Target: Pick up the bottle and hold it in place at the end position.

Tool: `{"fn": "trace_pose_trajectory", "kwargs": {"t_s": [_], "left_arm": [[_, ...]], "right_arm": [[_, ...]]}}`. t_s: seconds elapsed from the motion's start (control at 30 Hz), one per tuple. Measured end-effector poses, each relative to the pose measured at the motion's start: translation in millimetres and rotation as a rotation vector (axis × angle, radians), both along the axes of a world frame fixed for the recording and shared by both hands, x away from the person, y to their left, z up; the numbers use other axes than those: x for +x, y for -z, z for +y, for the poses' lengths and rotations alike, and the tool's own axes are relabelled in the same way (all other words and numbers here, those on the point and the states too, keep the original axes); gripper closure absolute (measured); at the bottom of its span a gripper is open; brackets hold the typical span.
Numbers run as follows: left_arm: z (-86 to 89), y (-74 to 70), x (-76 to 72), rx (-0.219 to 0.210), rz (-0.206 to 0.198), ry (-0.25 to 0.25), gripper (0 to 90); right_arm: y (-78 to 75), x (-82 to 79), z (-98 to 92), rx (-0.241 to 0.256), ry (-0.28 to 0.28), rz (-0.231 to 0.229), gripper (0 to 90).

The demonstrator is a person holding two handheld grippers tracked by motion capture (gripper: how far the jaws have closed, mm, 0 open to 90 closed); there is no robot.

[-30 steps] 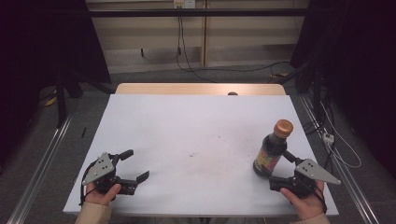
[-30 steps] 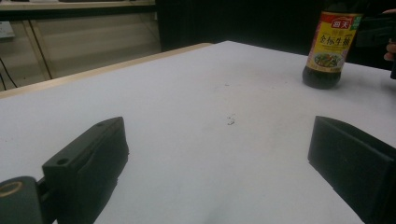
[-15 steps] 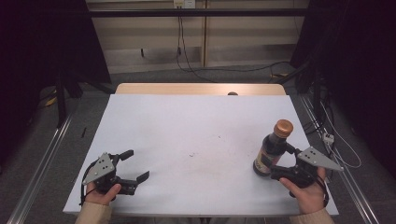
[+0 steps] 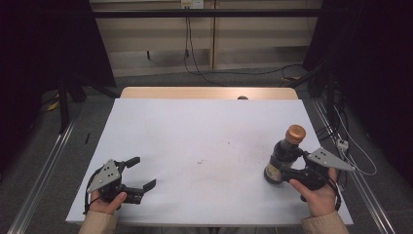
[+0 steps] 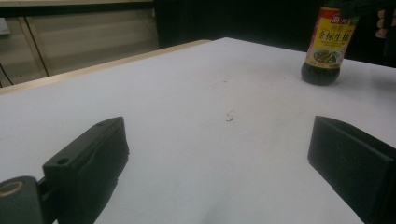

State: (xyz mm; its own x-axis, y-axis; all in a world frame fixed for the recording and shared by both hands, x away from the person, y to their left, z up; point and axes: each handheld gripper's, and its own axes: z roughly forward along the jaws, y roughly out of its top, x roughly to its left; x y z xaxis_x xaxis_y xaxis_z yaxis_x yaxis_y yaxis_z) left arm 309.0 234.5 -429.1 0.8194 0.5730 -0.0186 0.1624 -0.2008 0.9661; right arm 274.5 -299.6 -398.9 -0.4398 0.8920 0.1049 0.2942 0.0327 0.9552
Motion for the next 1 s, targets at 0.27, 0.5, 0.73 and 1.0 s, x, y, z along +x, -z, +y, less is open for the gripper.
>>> {"fn": "trace_pose_trajectory", "kwargs": {"t_s": [0.27,0.5,0.73,1.0], "left_arm": [[-0.4,0.5,0.0,-0.002,0.008,0.001,4.8],[-1.9,-0.1,-0.2,0.001,0.004,0.005,4.8],[-1.6,0.3,0.8,-0.008,0.007,0.0,4.9],[-1.7,0.6,0.9,-0.012,0.006,0.0,4.9]], "right_arm": [[-0.9,2.8,2.2,-0.016,-0.006,-0.012,23.2],[-0.8,2.0,1.9,-0.02,-0.016,-0.019,26.4],[-0.5,2.8,0.8,-0.028,-0.031,-0.029,27.4],[0.3,5.2,-0.5,-0.019,-0.044,-0.043,27.7]]}}
